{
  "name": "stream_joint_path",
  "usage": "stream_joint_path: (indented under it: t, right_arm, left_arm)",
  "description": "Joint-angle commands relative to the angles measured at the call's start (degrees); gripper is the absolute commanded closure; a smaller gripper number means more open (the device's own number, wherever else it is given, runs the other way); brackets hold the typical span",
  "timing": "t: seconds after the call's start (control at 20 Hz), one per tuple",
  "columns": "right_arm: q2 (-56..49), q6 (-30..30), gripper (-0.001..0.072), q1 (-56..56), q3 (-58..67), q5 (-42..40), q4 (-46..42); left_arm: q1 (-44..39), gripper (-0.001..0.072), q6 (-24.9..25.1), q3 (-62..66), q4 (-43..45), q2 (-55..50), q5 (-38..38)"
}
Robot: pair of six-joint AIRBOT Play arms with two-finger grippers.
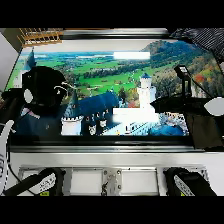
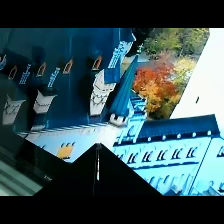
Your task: Fold the clothes and pants, and hang the long-sleeved shirts on hangers.
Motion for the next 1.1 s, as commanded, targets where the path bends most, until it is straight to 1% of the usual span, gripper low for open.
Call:
stream_joint_path:
  t: [0.0,0.15,0.3,0.35,0.4,0.45,0.55,0.7,0.75,0.85,0.9,0.95,1.05]
  right_arm:
    - [-0.02,0.0,0.0673,0.02,0.0,0.0,0.02]
    - [-0.02,0.0,0.0673,0.04,0.0,0.02,0.02]
    - [-0.02,0.0,0.0673,0.04,0.0,0.0,0.02]
    - [-0.02,0.0,0.0673,0.02,0.0,0.0,0.02]
    - [-0.02,0.0,0.0673,0.04,0.0,0.0,0.02]
    - [-0.04,0.0,0.0673,0.04,0.0,0.0,0.02]
    - [-0.02,0.0,0.0673,0.02,0.0,0.02,0.02]
    - [-0.04,0.04,0.0673,0.04,0.0,0.0,0.04]
    - [-0.04,0.09,0.0673,0.02,0.0,0.04,0.94]
    - [-0.04,0.85,0.0673,0.04,0.0,-0.04,6.84]
    - [0.04,-0.79,0.0673,-0.07,0.09,-2.14,9.35]
    - [0.15,-1.79,0.0673,-0.63,0.55,-4.81,9.81]
    - [0.26,-1.7,0.0675,-3.67,2.19,-8.52,9.57]
  left_arm:
    - [6.43,0.002,-2.16,-0.31,1.7,-8.83,3.56]
    - [6.38,0.002,-2.19,2.29,1.68,-14.6,4.09]
    - [4.83,0.0023,-2.38,5.95,1.73,-17.99,2.43]
    - [4.2,0.0145,-2.38,6.58,1.73,-18.32,2.01]
    - [3.52,0.0441,-2.38,6.93,1.73,-18.27,1.68]
    - [2.78,0.0694,-2.36,6.95,1.68,-17.97,1.6]
    - [0.35,0.0694,-2.34,6.95,0.52,-15.56,0.46]
    - [-7.78,0.0694,-2.27,6.95,-4.42,-7.1,0.22]
    - [-12.24,0.0694,-2.25,6.95,-6.32,-3.43,0.37]
    - [-23.04,0.0694,-2.36,6.95,-9.68,2.99,2.51]
    - [-28.24,0.0694,-2.38,6.97,-11.37,5.33,4.24]
    - [-33.46,0.0694,-2.45,6.95,-13.22,7.19,6.03]
    - [-43.47,0.0694,-3.32,7.04,-16.24,8.85,10.8]
